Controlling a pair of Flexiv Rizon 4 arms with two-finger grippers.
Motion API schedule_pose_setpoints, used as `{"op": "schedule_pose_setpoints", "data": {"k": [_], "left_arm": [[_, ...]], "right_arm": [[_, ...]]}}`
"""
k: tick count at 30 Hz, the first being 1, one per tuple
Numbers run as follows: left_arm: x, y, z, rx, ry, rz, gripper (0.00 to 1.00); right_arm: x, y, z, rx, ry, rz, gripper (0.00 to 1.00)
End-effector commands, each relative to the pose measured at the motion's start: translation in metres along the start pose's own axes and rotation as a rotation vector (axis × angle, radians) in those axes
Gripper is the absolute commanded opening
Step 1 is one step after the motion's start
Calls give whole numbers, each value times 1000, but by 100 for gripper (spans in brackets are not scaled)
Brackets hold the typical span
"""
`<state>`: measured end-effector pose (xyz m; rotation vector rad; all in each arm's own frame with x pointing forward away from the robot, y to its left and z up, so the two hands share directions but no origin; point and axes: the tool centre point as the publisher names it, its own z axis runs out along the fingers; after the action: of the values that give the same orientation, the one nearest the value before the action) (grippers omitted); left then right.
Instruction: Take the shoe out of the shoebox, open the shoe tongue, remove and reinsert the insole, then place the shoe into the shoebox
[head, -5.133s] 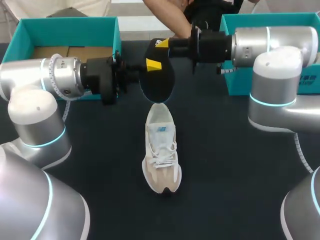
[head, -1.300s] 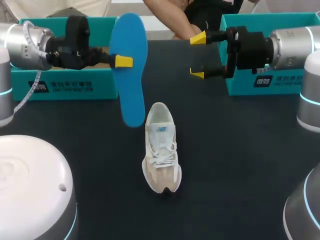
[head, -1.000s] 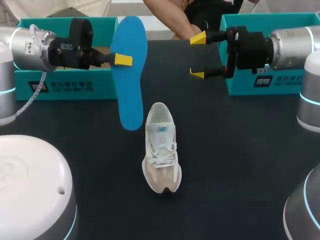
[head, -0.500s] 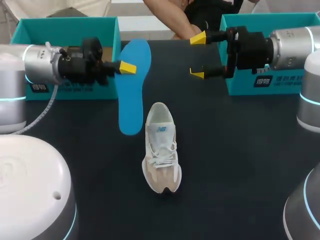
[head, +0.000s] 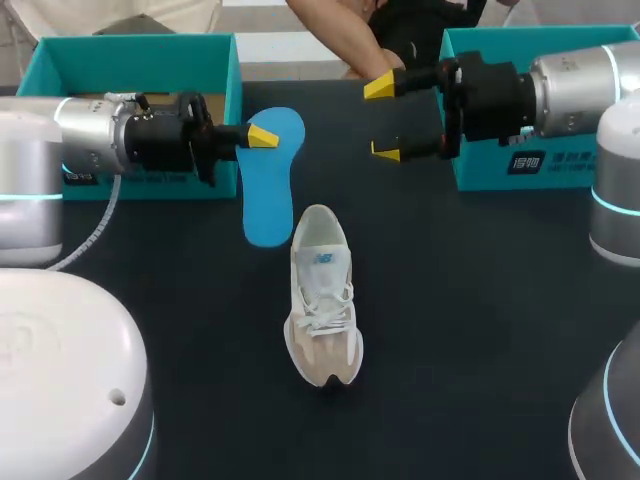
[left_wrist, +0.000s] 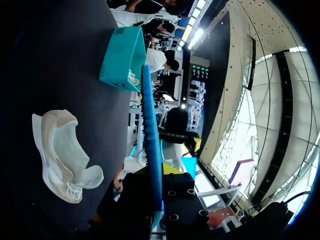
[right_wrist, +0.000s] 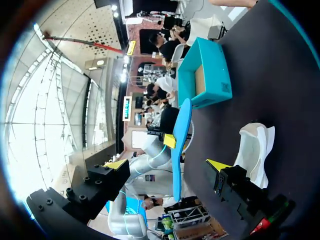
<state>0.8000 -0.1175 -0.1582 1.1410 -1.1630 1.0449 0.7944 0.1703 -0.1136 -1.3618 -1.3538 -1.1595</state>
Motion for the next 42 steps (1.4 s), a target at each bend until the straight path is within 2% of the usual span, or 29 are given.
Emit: {"op": "schedule_pose_setpoints", "data": {"k": [1, 5, 10, 12, 13, 15, 27, 34, 42], "left_arm": [[3, 2, 2, 22, -3, 31, 0], [4, 0, 2, 25, -9, 36, 0], [2, -7, 6, 22, -5, 53, 0], [0, -9, 10, 22, -6, 54, 0], [-2, -10, 12, 21, -6, 59, 0], [-4, -10, 16, 22, 23, 50, 0], [-4, -10, 16, 22, 23, 50, 0], [-4, -10, 16, 22, 23, 50, 0], [-4, -10, 16, 22, 23, 50, 0]], "right_arm": [[17, -14, 11, -62, -183, -22, 100], [27, -22, 16, -87, -282, -31, 100], [45, -33, 25, -102, -469, -25, 100], [51, -36, 32, -101, -581, -6, 100], [54, -36, 35, -105, -670, 38, 100], [54, -36, 35, -105, -670, 38, 100], [54, -36, 35, -105, -670, 38, 100], [62, -28, 49, -85, -879, -77, 100], [66, -33, 61, -89, -1010, -155, 100]]}}
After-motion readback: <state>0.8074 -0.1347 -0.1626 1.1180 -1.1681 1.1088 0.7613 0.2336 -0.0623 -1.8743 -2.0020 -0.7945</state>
